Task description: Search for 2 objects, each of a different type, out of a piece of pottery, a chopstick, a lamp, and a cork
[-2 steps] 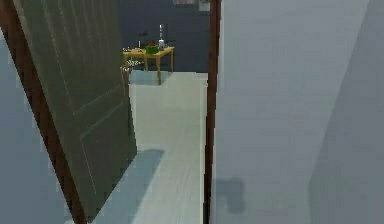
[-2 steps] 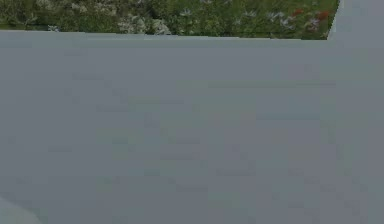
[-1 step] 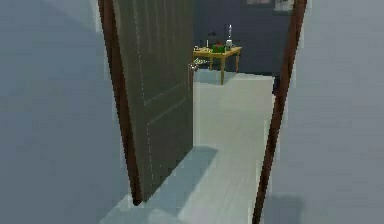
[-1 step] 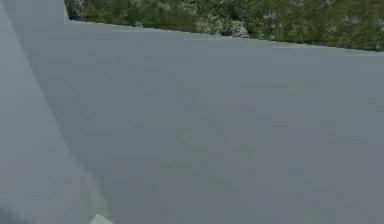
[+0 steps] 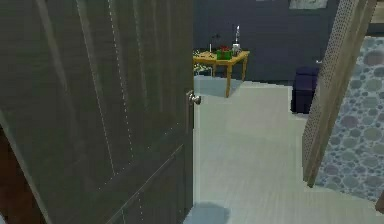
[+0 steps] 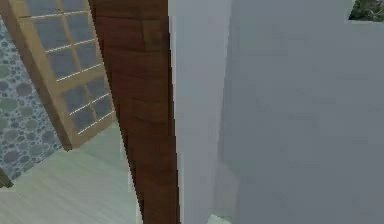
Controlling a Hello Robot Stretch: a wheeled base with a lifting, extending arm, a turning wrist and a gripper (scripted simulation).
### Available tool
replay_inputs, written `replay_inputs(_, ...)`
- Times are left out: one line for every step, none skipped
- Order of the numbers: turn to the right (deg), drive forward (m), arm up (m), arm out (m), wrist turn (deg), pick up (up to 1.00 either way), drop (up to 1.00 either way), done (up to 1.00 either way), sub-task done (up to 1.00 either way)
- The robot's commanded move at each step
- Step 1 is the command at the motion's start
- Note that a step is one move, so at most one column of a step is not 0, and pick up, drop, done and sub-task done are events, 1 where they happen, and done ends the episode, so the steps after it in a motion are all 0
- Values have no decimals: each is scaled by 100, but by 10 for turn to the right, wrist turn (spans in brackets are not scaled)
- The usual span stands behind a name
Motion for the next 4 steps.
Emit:
replay_inputs(240,0,0,0,0,0,0,0,0)
replay_inputs(0,100,0,0,0,0,0,0,0)
replay_inputs(30,0,0,0,0,0,0,0,0)
replay_inputs(0,35,0,0,0,0,0,0,0)
